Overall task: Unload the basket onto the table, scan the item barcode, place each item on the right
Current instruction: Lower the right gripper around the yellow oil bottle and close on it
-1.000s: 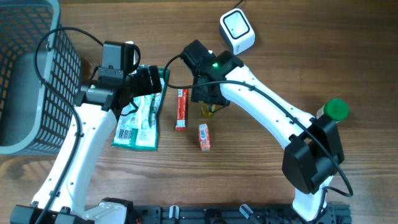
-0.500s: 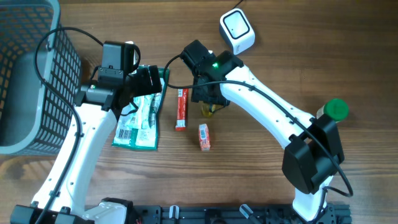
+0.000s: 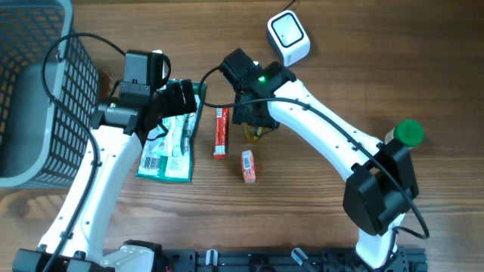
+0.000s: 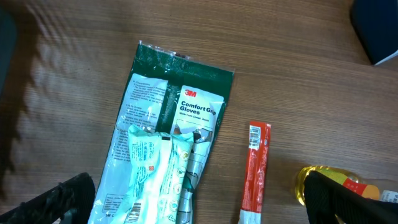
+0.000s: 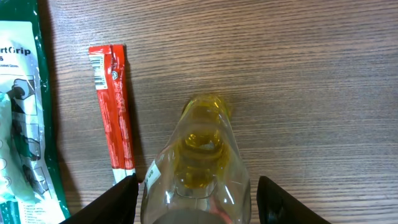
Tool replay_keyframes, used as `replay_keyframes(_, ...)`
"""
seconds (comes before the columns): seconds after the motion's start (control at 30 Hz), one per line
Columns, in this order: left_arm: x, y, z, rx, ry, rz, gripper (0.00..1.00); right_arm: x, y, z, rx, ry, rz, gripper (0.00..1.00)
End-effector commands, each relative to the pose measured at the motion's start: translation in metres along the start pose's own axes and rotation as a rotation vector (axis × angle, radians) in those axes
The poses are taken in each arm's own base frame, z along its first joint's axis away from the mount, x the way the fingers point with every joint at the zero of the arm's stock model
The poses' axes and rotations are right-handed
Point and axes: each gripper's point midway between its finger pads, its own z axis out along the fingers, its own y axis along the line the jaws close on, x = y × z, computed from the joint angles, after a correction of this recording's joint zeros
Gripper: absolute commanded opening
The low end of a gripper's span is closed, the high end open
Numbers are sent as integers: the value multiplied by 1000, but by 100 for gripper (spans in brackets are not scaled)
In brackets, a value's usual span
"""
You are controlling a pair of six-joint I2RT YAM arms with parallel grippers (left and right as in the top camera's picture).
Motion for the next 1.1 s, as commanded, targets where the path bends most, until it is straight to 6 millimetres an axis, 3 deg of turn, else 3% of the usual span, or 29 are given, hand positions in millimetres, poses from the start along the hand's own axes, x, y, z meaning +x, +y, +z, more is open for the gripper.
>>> replay_keyframes(0.0, -2, 1, 0, 5, -2, -5, 100, 7, -4, 13, 28, 37, 3, 61)
replay_keyframes(0.97, -2, 1, 0, 5, -2, -5, 100, 9, -3, 13, 20, 45, -4, 67)
replay_keyframes(1.07, -2, 1, 0, 5, -2, -5, 100, 8, -3, 13, 19, 44, -3, 76)
